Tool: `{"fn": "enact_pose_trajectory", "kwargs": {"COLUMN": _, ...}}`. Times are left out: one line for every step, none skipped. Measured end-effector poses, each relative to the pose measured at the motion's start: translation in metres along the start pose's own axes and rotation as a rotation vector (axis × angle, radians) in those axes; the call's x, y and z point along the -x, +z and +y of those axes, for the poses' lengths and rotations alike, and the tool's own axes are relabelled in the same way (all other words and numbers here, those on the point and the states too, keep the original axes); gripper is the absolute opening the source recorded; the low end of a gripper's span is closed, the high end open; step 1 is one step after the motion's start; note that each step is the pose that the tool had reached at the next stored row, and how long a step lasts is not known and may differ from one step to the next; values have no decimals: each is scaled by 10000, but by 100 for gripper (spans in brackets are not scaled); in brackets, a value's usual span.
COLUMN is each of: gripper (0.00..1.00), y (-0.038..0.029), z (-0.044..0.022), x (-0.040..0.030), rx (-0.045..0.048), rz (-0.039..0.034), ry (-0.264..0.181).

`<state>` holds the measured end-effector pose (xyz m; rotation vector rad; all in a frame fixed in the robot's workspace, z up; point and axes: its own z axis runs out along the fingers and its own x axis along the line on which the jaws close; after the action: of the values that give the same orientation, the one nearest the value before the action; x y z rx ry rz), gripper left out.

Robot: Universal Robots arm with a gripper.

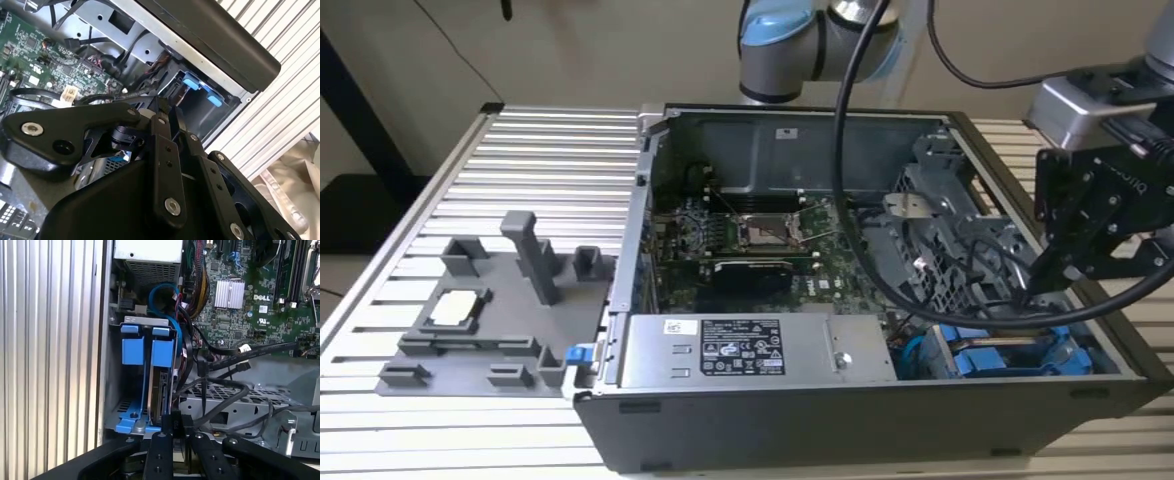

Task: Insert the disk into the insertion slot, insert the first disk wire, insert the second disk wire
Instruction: 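Insert the first disk wire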

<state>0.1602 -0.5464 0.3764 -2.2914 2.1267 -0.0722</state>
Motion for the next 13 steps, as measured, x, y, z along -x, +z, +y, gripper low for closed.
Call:
{"fn": "enact_pose_trajectory", "kwargs": {"gripper": 19, "y": 8, "z": -5, "x": 0, "rx": 39, "rz": -3, "ry": 9}}
{"fn": "enact_pose_trajectory", "kwargs": {"gripper": 19, "y": 15, "z": -10, "x": -1, "rx": 69, "rz": -5, "ry": 21}}
{"fn": "enact_pose_trajectory", "kwargs": {"gripper": 19, "y": 21, "z": -14, "x": -1, "rx": 91, "rz": -6, "ry": 34}}
{"fn": "enact_pose_trajectory", "kwargs": {"gripper": 19, "y": 27, "z": -18, "x": -1, "rx": 116, "rz": -6, "ry": 49}}
{"fn": "enact_pose_trajectory", "kwargs": {"gripper": 19, "y": 31, "z": -23, "x": -1, "rx": 148, "rz": -7, "ry": 60}}
{"fn": "enact_pose_trajectory", "kwargs": {"gripper": 19, "y": 34, "z": -28, "x": -2, "rx": 191, "rz": -11, "ry": 69}}
{"fn": "enact_pose_trajectory", "kwargs": {"gripper": 19, "y": 37, "z": -35, "x": -2, "rx": 244, "rz": -15, "ry": 72}}
{"fn": "enact_pose_trajectory", "kwargs": {"gripper": 19, "y": 39, "z": -44, "x": -3, "rx": 298, "rz": -18, "ry": 76}}
{"fn": "enact_pose_trajectory", "kwargs": {"gripper": 19, "y": 42, "z": -54, "x": -3, "rx": 348, "rz": -21, "ry": 77}}
{"fn": "enact_pose_trajectory", "kwargs": {"gripper": 19, "y": 44, "z": -69, "x": -4, "rx": 398, "rz": -25, "ry": 76}}
{"fn": "enact_pose_trajectory", "kwargs": {"gripper": 19, "y": 46, "z": -87, "x": -6, "rx": 450, "rz": -29, "ry": 76}}
{"fn": "enact_pose_trajectory", "kwargs": {"gripper": 19, "y": 48, "z": -106, "x": -7, "rx": 502, "rz": -33, "ry": 74}}
{"fn": "enact_pose_trajectory", "kwargs": {"gripper": 19, "y": 50, "z": -123, "x": -9, "rx": 547, "rz": -35, "ry": 74}}
